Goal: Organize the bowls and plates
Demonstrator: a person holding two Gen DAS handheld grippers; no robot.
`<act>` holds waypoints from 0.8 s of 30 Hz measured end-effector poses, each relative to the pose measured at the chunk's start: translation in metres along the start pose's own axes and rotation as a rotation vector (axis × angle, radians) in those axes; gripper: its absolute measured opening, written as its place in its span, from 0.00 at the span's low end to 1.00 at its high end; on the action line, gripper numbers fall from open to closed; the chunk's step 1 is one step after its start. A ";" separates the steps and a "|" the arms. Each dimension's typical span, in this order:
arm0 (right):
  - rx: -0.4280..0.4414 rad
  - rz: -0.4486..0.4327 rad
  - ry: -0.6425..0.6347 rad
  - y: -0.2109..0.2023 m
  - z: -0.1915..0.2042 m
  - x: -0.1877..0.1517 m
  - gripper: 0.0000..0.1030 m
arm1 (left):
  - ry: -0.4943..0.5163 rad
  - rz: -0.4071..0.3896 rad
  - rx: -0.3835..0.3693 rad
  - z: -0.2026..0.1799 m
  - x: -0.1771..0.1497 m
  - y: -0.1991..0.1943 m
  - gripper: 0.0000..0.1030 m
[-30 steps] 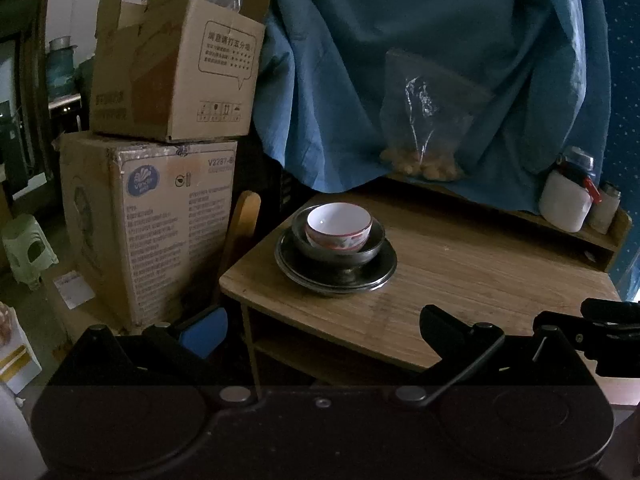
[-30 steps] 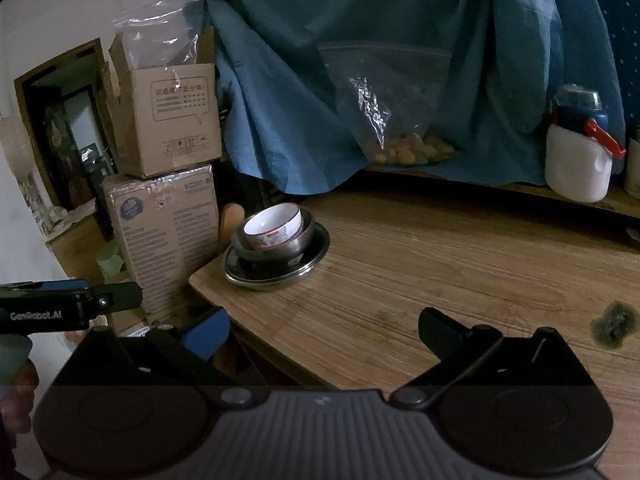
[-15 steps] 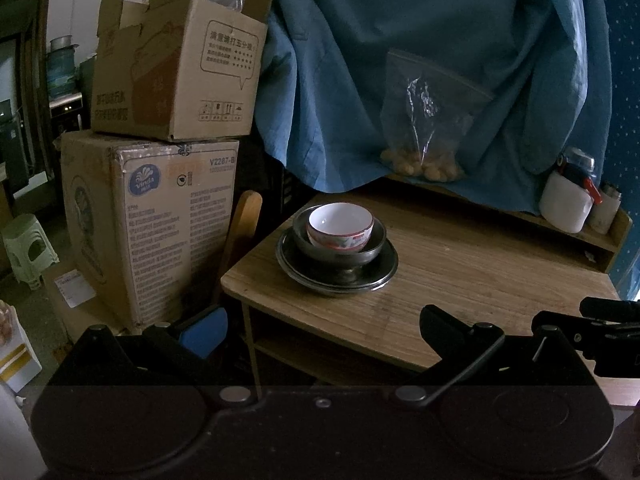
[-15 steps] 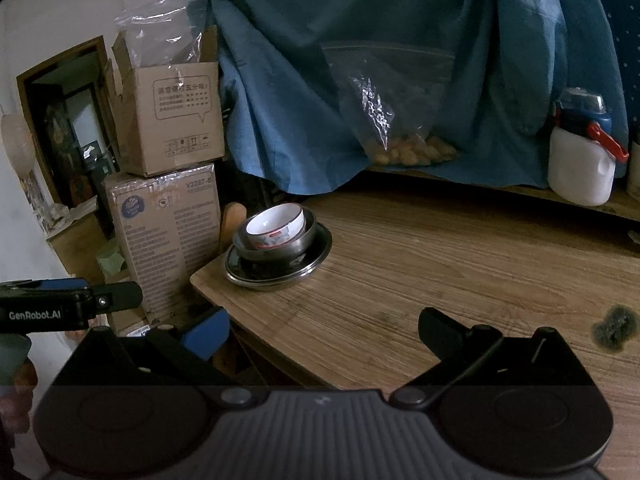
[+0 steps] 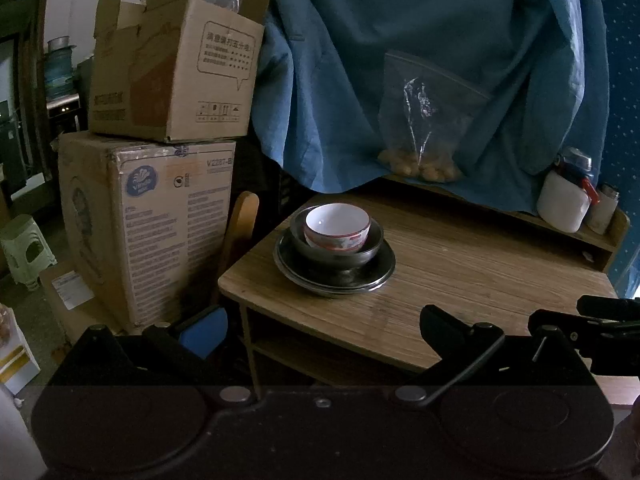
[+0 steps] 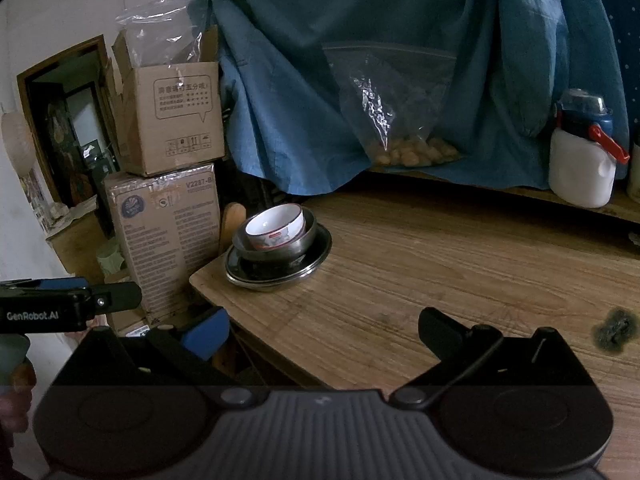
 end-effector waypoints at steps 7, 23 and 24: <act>0.000 0.000 0.001 0.000 0.000 0.000 1.00 | 0.001 0.001 0.000 0.000 0.000 0.000 0.99; 0.002 0.001 0.001 -0.001 -0.001 0.000 1.00 | 0.003 0.001 0.001 -0.002 0.000 0.002 0.99; 0.003 0.001 0.000 -0.001 -0.001 0.000 1.00 | 0.003 0.002 0.001 -0.002 0.000 0.002 0.99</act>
Point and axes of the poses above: each gripper's, at about its wrist camera, not at the fingertips, and y roughly the way its jaws point, z to its left, x to its top, the point moved 9 cm from there along y, roughly the way its jaws point, and after that the axes turned 5 degrees about -y, right-handed, at the moved point
